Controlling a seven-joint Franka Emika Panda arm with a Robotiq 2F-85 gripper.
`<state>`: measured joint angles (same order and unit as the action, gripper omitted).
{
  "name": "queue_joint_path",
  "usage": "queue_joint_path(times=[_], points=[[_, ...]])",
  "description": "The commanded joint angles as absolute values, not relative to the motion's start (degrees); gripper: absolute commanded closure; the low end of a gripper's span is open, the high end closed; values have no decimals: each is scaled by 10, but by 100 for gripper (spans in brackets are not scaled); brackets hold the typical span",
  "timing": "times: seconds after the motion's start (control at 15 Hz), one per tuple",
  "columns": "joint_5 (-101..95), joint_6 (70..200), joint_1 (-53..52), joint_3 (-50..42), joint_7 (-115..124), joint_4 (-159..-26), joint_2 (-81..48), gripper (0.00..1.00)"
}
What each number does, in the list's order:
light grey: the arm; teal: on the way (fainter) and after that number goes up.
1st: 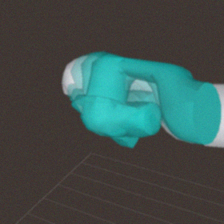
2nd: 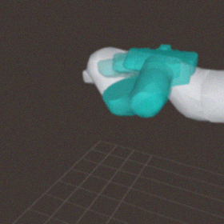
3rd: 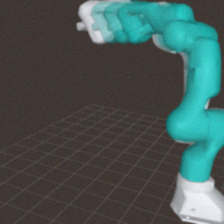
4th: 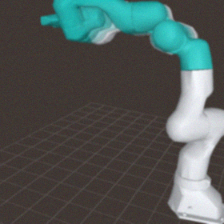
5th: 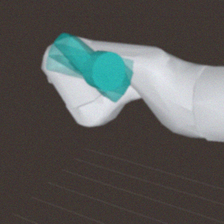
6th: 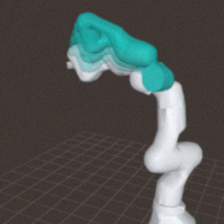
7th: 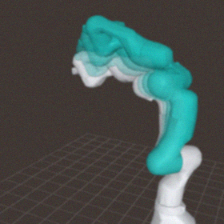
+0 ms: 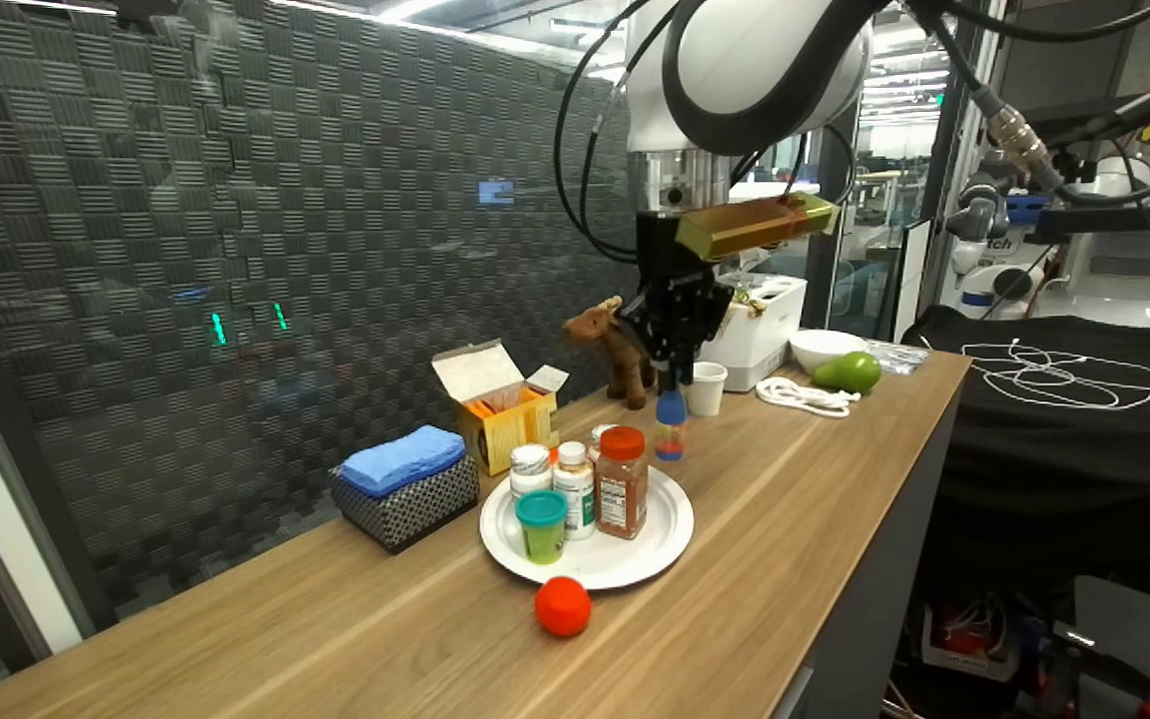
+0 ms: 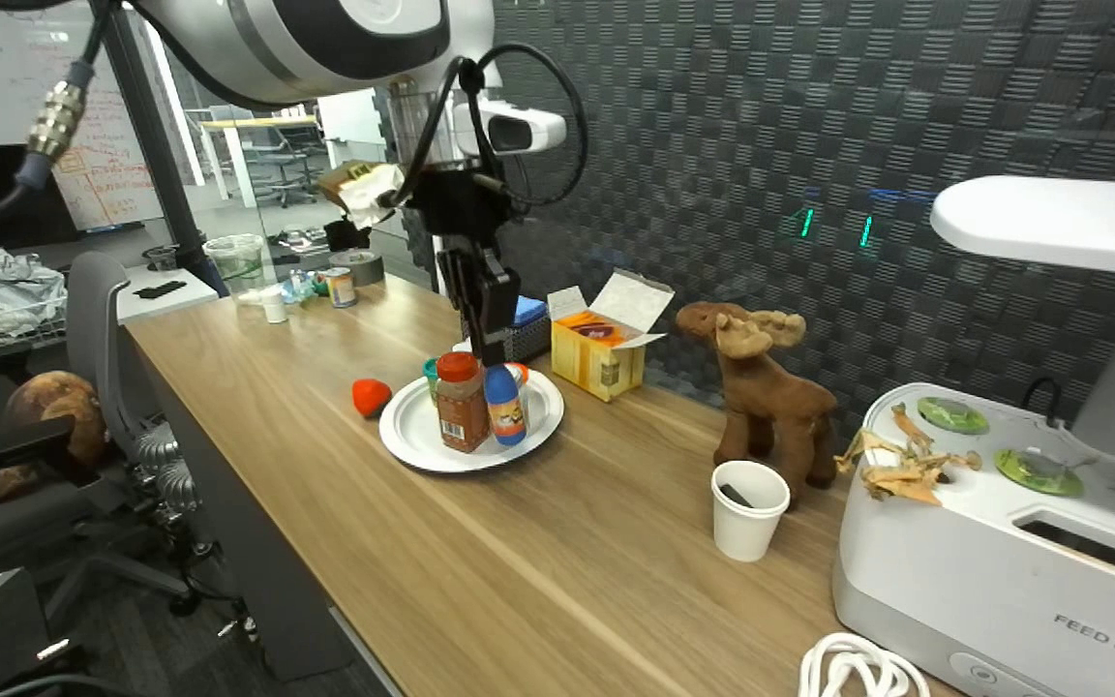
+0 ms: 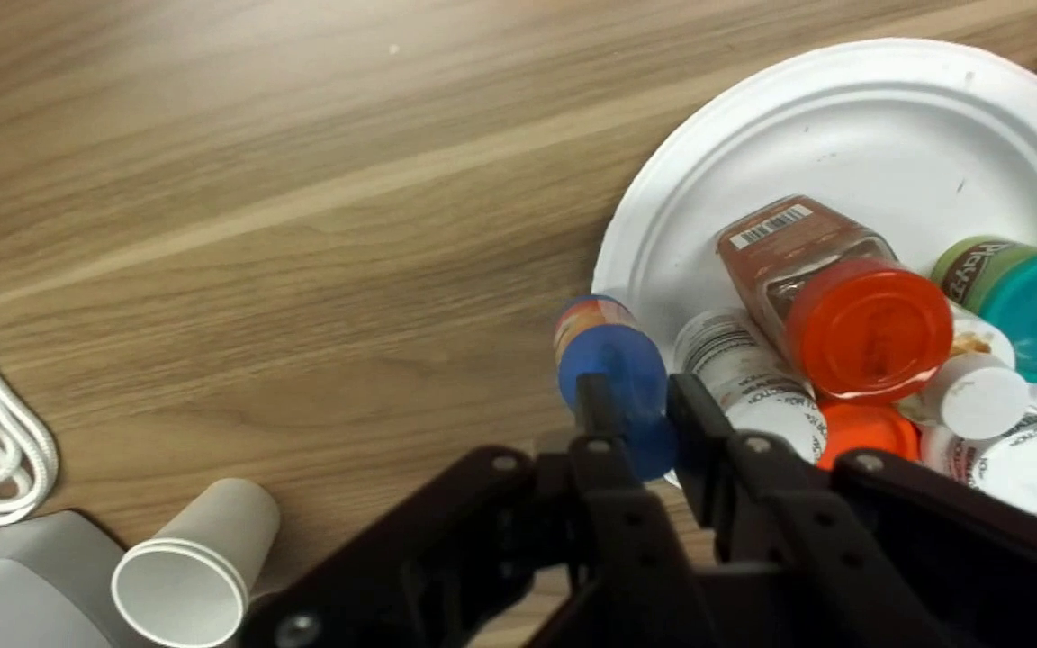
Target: Pick up all the objects surrounding the white plate and arrange them on the plate
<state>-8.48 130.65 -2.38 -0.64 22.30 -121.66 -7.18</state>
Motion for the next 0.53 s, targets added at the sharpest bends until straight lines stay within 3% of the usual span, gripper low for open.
queue_joint_path(times=[0.0,0.47], points=[[-78,1292,-31,1,220,-1212,-63,91],[-50,1312,-29,9,196,-1212,-82,90]])
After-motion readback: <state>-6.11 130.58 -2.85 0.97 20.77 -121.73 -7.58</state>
